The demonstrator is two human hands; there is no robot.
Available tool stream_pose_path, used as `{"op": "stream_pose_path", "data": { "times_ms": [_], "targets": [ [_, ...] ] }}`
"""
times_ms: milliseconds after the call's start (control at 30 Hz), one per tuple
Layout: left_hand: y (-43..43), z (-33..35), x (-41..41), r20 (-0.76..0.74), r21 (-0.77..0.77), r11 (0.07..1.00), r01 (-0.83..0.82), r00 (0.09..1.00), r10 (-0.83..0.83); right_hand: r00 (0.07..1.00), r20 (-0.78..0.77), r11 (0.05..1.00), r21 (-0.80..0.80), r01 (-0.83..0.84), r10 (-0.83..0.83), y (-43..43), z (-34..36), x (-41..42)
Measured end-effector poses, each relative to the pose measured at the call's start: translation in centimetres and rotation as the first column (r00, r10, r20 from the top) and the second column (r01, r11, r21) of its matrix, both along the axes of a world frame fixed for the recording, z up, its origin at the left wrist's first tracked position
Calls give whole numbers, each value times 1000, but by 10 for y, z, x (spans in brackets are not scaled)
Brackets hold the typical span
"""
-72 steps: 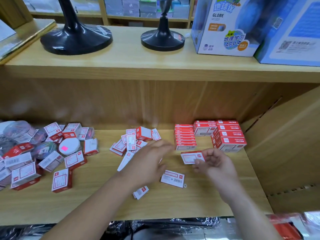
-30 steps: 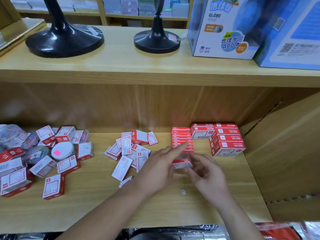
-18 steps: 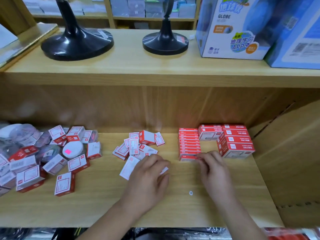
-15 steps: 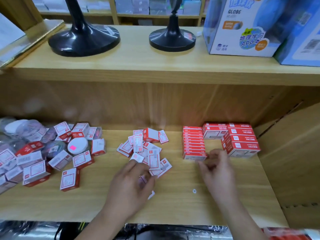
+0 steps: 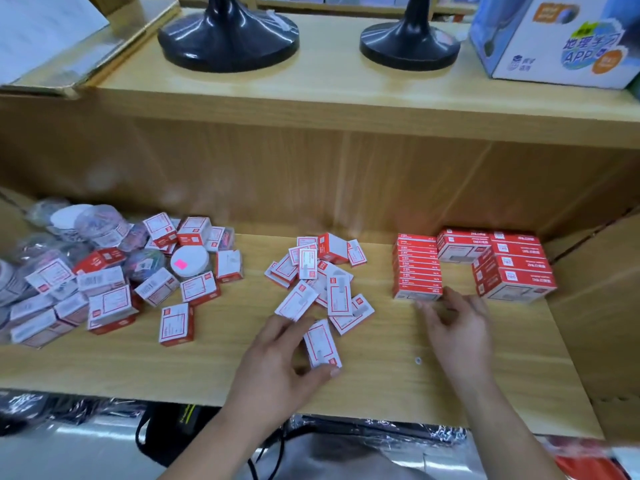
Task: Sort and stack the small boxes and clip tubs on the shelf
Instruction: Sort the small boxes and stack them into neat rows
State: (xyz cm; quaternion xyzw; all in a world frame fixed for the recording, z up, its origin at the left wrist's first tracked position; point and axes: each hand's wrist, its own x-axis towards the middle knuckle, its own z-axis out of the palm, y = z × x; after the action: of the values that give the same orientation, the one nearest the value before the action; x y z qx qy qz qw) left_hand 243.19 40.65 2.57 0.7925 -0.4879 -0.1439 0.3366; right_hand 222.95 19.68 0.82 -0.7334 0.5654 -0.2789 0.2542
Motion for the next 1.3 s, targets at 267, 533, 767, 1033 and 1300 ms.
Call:
{"op": "stream_pose_path", "data": {
  "times_ms": [267,533,767,1033,1300],
  "targets": [
    [-18,15,-21,-641,-115,988,-103,768,5,945,316,964,218,-154,79,62,57,8],
    [-43,23,-20,-725,-181,984,-6,677,-129,833,552,806,511,-300,-41,92,56,14],
    [-9,-3,29,-33,-24,985,169,985,-170,994,108,984,168,-50,32,51,29,-16],
    [-6,-10,29,53,109,968,228,971,-235,978,160,988,104,118,-133,31,0,2],
    [-19,-1,13,-422,76,976,203,894,-153,987,59,989,0,147,-146,26,-3,9]
  ]
}}
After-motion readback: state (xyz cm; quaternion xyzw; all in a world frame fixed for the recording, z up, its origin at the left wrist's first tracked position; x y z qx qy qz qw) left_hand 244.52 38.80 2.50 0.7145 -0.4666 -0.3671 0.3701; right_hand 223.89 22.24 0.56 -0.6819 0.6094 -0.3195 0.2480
